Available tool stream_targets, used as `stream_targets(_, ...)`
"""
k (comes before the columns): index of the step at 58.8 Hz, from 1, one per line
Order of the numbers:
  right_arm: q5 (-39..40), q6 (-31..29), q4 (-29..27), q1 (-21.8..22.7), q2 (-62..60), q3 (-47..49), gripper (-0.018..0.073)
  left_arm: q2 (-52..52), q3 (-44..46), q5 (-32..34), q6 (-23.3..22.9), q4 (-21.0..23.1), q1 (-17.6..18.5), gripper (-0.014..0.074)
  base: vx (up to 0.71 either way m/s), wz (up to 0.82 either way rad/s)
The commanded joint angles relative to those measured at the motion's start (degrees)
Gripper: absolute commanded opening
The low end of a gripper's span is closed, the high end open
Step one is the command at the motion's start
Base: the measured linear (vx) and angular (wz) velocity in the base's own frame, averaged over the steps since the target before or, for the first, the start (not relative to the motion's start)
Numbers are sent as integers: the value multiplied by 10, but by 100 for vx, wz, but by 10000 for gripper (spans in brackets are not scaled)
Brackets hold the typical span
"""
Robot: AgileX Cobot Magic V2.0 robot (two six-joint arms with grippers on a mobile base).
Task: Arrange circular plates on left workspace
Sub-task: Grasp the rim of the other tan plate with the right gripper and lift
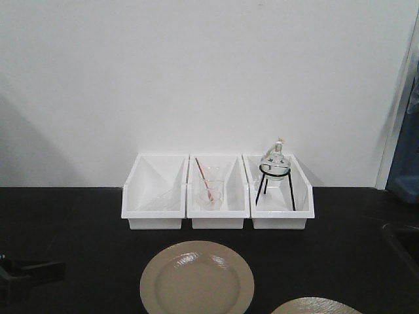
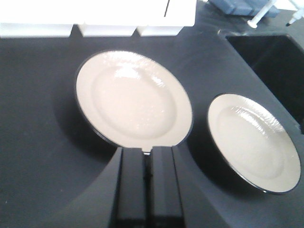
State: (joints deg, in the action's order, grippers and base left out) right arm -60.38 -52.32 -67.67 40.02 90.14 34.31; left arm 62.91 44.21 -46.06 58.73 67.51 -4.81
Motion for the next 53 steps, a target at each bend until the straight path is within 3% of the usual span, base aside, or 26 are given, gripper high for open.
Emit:
stream_targets(1,-27,-11,-26,2,-11,9,8,-35,7,2,1,21,0,-4,0,0)
stream_targets(20,54,-12,16,2,-5,9,151,-39,2,-28,0,18,0,-4,0,0)
stream_targets(40,26,-28,-9,2,42,9,522,-39,2,-30,0,18,0,-4,0,0)
stream_targets(53,3,-44,-39,0,61,9,537,-39,2,-29,0,18,0,-4,0,0)
